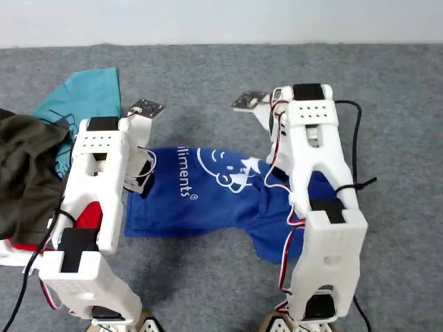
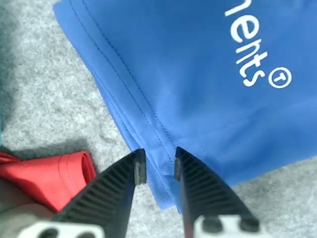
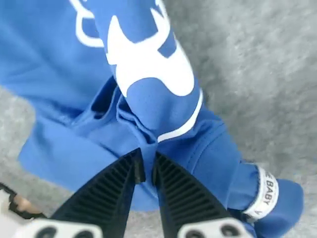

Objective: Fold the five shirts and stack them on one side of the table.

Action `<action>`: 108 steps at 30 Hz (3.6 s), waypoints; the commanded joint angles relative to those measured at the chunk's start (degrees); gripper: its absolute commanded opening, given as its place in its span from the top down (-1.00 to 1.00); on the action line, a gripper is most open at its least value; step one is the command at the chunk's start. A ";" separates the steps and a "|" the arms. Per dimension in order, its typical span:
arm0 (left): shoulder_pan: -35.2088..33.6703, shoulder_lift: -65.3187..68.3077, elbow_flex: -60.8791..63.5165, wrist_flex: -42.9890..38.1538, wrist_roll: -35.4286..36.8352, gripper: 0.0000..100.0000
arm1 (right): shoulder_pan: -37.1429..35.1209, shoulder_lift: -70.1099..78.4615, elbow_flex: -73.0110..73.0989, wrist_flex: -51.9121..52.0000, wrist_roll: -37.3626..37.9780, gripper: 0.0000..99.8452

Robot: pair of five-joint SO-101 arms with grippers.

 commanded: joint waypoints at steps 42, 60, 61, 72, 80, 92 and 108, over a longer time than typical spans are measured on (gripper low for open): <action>0.18 -0.44 0.13 -0.26 0.18 0.78 | 0.13 -19.47 18.37 -6.20 -0.88 0.75; 0.18 -0.35 0.13 -0.44 0.18 0.78 | -0.84 -16.48 25.23 -30.46 -3.69 0.64; 0.18 -0.35 0.13 -0.44 0.18 0.78 | -0.92 -15.08 25.23 -30.55 -3.78 0.64; 0.18 -0.35 0.13 -0.44 0.18 0.78 | -0.84 -4.97 18.11 -29.85 -3.78 0.66; 0.18 -0.35 0.22 -0.44 0.18 0.78 | -0.57 -5.05 18.02 -23.87 -3.69 0.95; 0.18 -0.35 0.22 -0.18 0.18 0.78 | -0.31 -16.75 18.37 -12.88 -3.69 0.98; 0.18 -0.35 0.22 0.00 0.18 0.78 | 5.14 -26.77 31.82 -1.63 -3.60 0.98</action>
